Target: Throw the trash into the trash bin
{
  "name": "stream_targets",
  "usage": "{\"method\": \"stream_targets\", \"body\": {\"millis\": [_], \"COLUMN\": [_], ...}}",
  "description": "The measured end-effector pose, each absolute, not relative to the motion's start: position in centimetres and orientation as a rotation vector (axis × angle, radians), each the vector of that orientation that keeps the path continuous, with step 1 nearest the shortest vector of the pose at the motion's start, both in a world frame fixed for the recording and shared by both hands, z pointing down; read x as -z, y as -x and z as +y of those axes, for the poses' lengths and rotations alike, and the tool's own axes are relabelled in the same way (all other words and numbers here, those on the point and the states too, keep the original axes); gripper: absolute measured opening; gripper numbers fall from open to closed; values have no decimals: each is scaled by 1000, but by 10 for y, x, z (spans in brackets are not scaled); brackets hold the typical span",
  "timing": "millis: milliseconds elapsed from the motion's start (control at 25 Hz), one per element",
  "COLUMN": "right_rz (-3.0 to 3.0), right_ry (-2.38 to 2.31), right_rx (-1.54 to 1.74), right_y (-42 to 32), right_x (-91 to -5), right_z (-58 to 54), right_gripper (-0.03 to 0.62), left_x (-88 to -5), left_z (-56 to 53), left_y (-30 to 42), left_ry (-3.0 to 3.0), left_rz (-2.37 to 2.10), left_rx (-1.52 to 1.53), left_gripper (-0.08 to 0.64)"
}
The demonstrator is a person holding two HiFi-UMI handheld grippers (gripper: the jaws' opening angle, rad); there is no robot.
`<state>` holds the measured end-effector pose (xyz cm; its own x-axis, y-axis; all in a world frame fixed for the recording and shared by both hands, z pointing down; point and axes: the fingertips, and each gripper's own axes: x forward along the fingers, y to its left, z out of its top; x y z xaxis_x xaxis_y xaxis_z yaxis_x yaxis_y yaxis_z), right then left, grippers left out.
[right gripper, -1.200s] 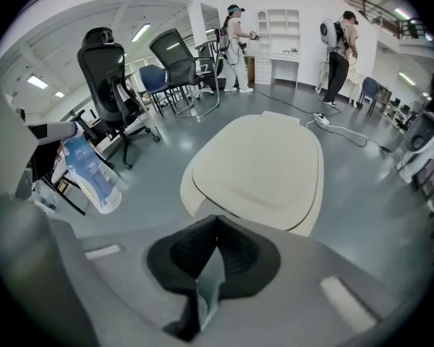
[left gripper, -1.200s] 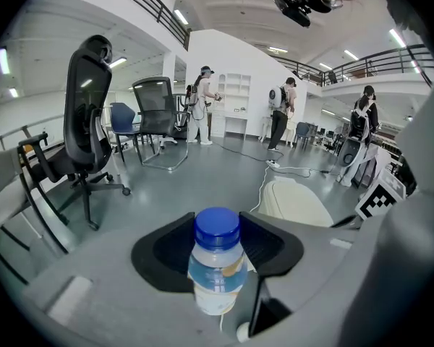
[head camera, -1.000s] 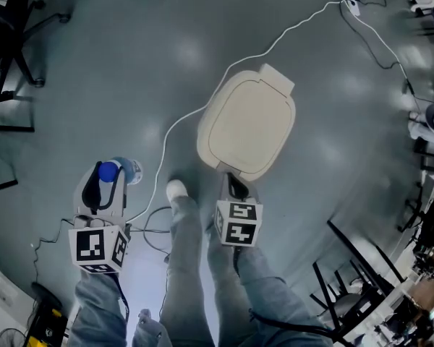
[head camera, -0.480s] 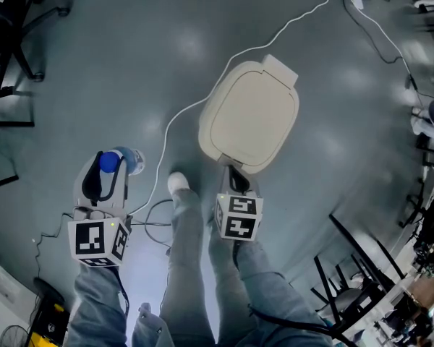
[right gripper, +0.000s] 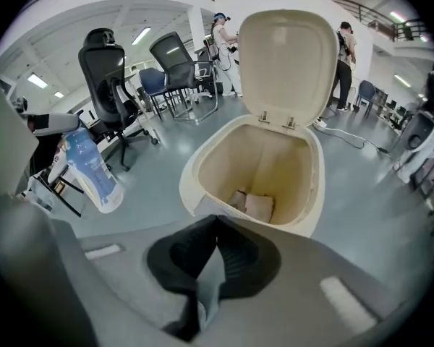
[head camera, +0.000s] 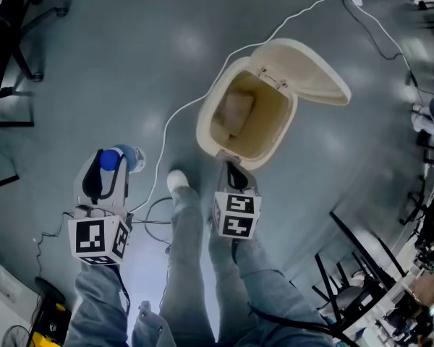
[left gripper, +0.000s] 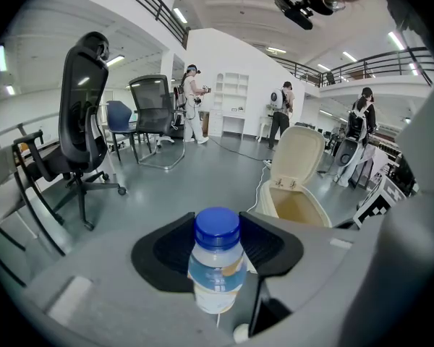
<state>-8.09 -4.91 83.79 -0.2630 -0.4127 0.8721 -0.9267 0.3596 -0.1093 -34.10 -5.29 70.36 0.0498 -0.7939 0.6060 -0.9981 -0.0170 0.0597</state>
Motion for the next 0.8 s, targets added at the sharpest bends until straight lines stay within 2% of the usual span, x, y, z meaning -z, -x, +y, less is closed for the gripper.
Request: {"method": "stream_targets", "body": {"millis": [400,800], "right_rz": [-1909,-1913], "right_ry": [-1199,-1336], "right_rx": [-807,-724], "right_y": [72,11], "right_x": [-822,-779], "right_z": [-60,-92], "right_gripper": [3,3], "left_x": [-702,-681], "left_z": [-57,-69], "left_y": [327,286], "left_ry": [-1875,-1929], "left_rz": [-1786,-1763], "left_rx": [-573,-552], "left_gripper": [202,202]}}
